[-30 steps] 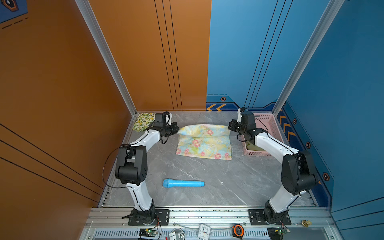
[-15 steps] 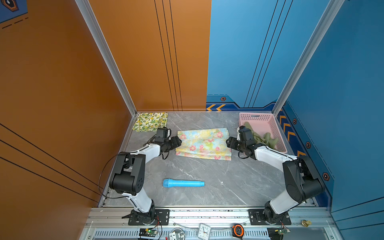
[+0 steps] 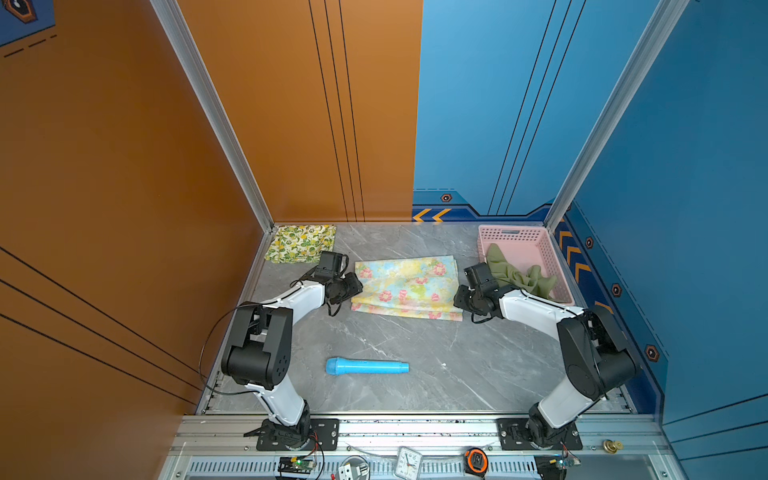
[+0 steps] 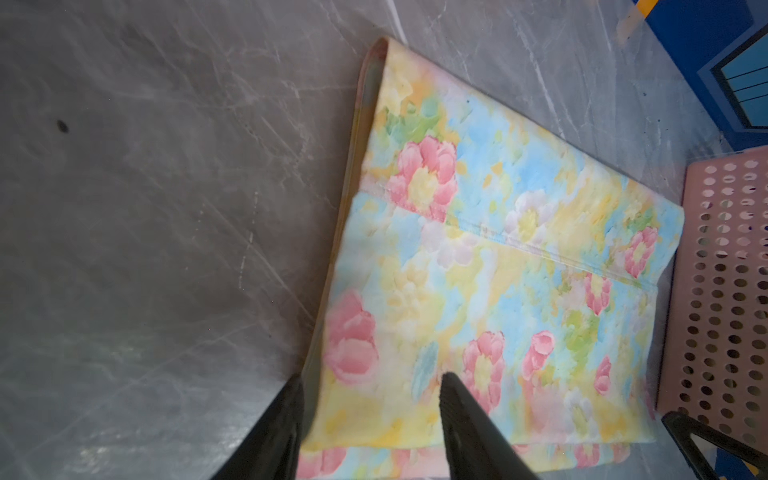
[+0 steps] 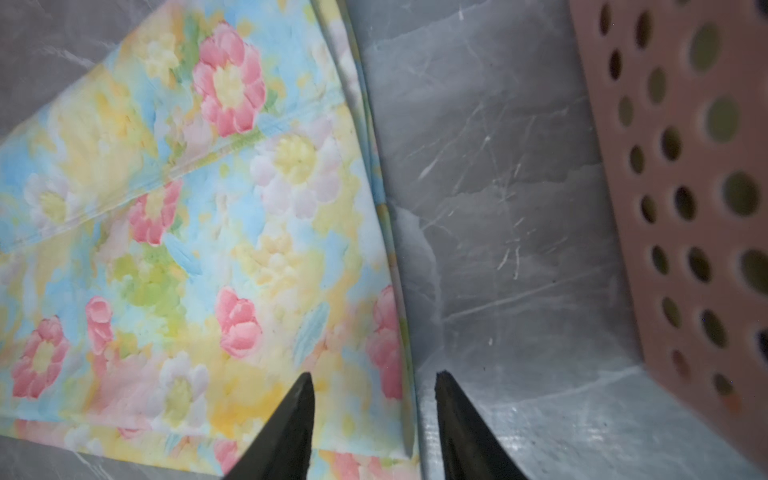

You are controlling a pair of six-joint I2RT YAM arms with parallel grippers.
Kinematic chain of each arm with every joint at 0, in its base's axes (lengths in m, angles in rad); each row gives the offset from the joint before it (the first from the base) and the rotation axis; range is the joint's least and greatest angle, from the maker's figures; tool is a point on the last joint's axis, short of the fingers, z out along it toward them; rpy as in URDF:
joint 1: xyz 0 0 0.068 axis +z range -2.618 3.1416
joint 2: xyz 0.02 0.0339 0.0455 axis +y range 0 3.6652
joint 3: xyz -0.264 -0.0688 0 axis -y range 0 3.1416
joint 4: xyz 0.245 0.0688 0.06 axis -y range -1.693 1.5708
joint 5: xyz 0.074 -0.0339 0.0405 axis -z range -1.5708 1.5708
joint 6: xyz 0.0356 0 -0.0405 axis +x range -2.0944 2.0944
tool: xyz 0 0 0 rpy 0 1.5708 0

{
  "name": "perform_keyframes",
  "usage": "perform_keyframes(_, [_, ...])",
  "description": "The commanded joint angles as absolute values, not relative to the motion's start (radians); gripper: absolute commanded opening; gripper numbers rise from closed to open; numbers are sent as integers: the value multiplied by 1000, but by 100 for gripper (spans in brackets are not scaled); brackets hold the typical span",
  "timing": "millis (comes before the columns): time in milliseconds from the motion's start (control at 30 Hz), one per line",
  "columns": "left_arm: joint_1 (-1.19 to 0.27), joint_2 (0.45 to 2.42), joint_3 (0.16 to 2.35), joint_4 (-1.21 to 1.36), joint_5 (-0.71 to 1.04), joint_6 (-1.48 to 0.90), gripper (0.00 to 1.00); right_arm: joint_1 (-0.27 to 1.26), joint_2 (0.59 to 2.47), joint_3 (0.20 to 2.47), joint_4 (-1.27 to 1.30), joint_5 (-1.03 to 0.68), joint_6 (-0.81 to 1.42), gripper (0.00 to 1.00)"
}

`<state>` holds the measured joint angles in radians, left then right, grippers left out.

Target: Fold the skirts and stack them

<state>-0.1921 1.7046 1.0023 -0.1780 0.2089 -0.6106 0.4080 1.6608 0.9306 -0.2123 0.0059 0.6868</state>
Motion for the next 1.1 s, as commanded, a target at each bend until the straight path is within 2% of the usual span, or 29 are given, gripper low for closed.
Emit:
perform_keyframes(0, [-204, 1737, 1023, -248, 196, -600, 48, 421, 1683, 950, -283, 40, 714, 47])
perform_keyframes(100, [-207, 1756, 1024, -249, 199, -604, 36, 431, 1701, 952, -281, 41, 711, 43])
perform_keyframes(233, [-207, 1758, 1060, -252, 196, -603, 10, 432, 1711, 963, -269, 54, 709, 23])
perform_keyframes(333, [-207, 1749, 1086, -275, 186, -593, 0, 433, 1702, 978, -270, 65, 701, 18])
perform_keyframes(467, [-202, 1738, 1111, -299, 183, -575, 0, 431, 1683, 998, -284, 82, 688, 10])
perform_keyframes(1067, [-192, 1664, 1184, -387, 209, -526, 0, 435, 1567, 1092, -400, 93, 646, 4])
